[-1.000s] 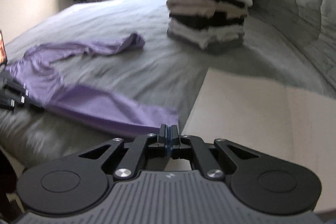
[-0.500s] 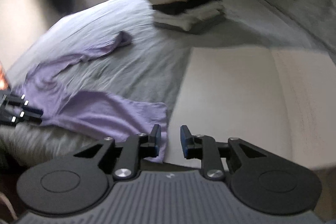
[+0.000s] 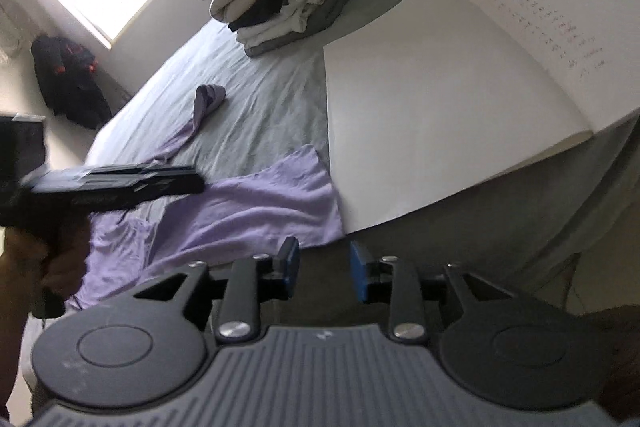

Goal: Fold clothes

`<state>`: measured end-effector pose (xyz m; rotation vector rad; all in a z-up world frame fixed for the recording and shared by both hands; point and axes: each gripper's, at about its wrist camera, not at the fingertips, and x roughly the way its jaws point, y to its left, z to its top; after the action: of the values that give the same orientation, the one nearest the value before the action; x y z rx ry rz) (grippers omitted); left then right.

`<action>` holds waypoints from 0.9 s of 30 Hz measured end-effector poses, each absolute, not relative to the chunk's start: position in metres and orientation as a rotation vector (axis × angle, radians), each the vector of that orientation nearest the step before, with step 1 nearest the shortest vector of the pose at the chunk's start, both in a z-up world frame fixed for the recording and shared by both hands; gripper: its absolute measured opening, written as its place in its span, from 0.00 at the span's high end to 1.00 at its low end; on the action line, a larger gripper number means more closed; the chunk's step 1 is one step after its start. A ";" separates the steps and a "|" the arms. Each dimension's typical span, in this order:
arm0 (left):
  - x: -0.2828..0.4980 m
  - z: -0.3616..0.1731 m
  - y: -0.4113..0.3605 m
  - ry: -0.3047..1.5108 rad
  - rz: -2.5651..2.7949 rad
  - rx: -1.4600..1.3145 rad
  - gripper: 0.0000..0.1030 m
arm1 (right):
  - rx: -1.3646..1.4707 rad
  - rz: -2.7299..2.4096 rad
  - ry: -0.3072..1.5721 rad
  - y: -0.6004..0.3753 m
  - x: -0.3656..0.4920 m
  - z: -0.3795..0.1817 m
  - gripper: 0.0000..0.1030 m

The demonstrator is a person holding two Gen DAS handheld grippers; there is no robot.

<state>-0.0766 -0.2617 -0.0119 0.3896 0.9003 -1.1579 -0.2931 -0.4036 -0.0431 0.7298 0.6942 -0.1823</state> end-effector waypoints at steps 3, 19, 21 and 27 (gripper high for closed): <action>-0.077 -0.021 -0.288 0.925 -1.178 0.403 0.52 | 0.762 -0.206 0.675 -0.403 -0.293 -0.049 0.68; -0.109 -0.024 -0.307 0.837 -1.235 0.347 1.00 | 0.795 -0.244 0.536 -0.394 -0.297 -0.061 0.96; -0.112 -0.016 -0.302 0.794 -1.231 0.300 1.00 | 0.762 -0.253 0.514 -0.391 -0.301 -0.055 0.96; -0.122 0.004 -0.303 0.700 -1.226 0.213 1.00 | 0.663 -0.286 0.448 -0.382 -0.313 -0.035 0.97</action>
<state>-0.1216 -0.3030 0.0040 0.2126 0.7003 -1.2258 -0.3129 -0.3821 -0.0350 0.6632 0.4476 -0.2858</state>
